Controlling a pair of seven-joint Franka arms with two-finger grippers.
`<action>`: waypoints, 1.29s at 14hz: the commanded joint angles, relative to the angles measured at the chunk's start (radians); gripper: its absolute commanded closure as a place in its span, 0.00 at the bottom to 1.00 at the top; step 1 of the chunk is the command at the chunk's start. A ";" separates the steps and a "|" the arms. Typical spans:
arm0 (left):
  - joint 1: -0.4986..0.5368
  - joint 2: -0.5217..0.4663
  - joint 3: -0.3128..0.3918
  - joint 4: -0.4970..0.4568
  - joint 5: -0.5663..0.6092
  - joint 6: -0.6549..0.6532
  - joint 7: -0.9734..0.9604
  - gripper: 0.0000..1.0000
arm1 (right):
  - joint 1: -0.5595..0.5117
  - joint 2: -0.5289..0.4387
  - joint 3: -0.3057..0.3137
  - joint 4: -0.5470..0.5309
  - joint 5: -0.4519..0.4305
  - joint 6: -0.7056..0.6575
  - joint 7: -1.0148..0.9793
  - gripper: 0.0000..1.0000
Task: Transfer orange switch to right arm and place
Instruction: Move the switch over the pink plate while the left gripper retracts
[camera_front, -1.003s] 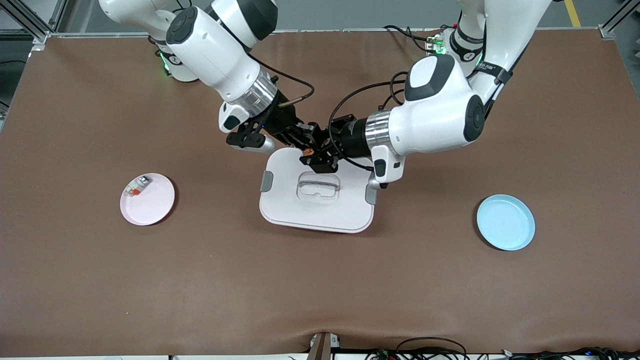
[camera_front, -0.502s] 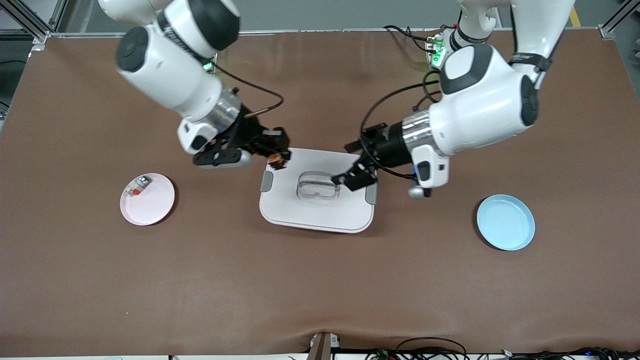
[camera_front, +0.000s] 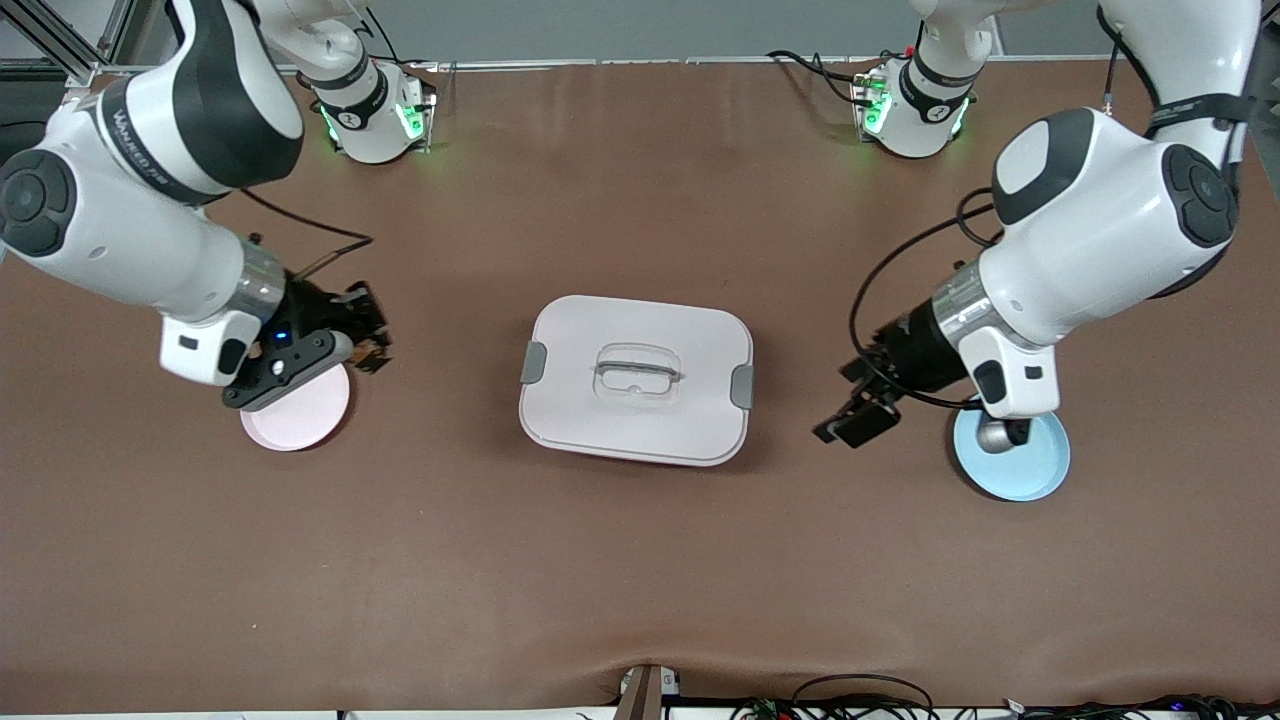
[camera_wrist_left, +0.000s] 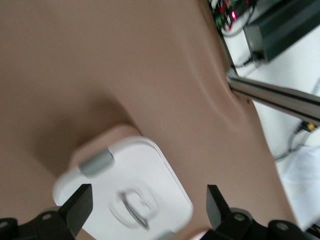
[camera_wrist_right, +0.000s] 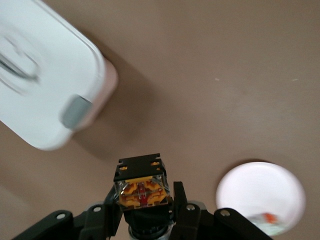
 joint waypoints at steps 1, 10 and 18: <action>0.034 -0.024 -0.001 -0.010 0.188 -0.114 0.101 0.00 | -0.071 -0.009 0.019 -0.035 -0.129 0.009 -0.250 1.00; 0.176 -0.208 0.066 -0.011 0.250 -0.391 0.776 0.00 | -0.249 -0.018 0.017 -0.372 -0.215 0.444 -0.771 1.00; -0.110 -0.395 0.519 -0.036 0.087 -0.550 1.138 0.00 | -0.262 0.014 0.017 -0.575 -0.333 0.704 -0.773 1.00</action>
